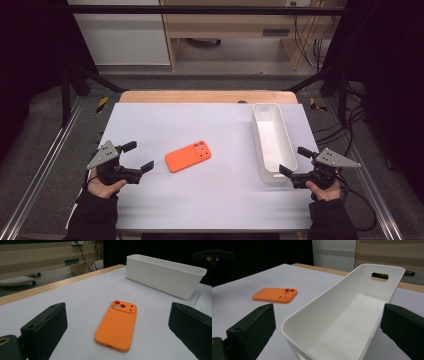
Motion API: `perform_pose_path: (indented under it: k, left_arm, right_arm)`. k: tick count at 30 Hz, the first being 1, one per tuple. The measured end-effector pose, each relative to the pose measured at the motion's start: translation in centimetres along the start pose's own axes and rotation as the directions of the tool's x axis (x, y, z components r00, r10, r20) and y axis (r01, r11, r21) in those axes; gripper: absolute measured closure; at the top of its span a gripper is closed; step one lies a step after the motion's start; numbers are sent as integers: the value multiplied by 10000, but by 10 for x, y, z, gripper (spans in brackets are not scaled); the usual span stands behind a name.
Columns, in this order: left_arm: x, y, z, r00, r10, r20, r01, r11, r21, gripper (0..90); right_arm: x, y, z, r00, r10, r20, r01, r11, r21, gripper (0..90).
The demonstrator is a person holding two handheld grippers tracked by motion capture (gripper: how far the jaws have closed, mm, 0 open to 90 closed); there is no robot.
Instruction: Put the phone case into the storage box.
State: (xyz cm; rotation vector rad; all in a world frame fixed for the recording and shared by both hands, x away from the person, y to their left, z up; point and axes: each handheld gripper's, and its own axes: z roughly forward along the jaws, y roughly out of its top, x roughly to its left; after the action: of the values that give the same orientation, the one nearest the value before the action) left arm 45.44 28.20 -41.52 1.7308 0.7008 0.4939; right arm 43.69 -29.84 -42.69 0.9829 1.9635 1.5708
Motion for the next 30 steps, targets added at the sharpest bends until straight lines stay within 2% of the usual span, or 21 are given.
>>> perform_pose_path:
  k: [14, 19, 26, 30]
  left_arm:
    - [-1, 3, 0, 10000, 3, 7, -3, 10000, -48, 16]
    - [-3, 5, 2, 10000, 27, -8, -27, 10000, 74, 15]
    - [-10, 10, 5, 9998, 176, 19, -176, 9997, 173, 14]
    - [-17, 14, 11, 9997, 252, -19, -251, 9989, 403, 13]
  right_arm:
    - [1, 0, 0, 10000, -25, -41, 25, 10000, -54, 5]
    - [1, 0, 0, 9999, -74, -91, 74, 10000, -17, 4]
    - [1, 0, 0, 9999, -114, -98, 114, 9999, -53, 5]
    - [1, 0, -1, 9999, -113, -87, 113, 9999, -84, 5]
